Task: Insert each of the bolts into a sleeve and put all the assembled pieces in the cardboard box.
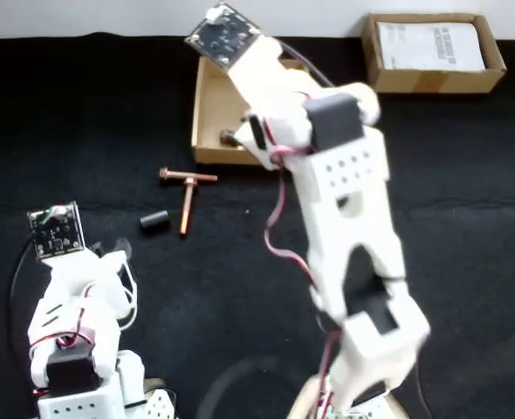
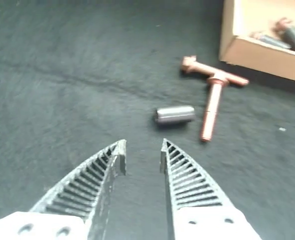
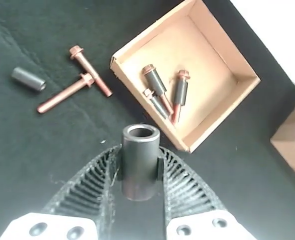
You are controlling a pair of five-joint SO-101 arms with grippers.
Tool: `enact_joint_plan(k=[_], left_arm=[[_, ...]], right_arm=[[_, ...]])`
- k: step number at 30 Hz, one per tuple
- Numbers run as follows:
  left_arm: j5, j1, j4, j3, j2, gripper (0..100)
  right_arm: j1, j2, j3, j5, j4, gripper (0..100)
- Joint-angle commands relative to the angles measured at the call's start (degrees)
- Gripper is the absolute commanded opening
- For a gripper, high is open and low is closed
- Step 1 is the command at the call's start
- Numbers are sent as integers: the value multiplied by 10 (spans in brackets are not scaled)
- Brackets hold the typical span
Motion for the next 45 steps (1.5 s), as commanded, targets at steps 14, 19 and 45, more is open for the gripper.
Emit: enact_joint_plan(k=[14, 19, 45], left_arm=[[-16, 127, 34, -419, 528, 133], [-15, 179, 57, -488, 635, 133], [-29, 206, 58, -851, 1208, 133]], right_arm=[[62, -503, 535, -75, -89, 7], [109, -670, 787, -76, -210, 7], [260, -973, 1199, -25, -393, 7]])
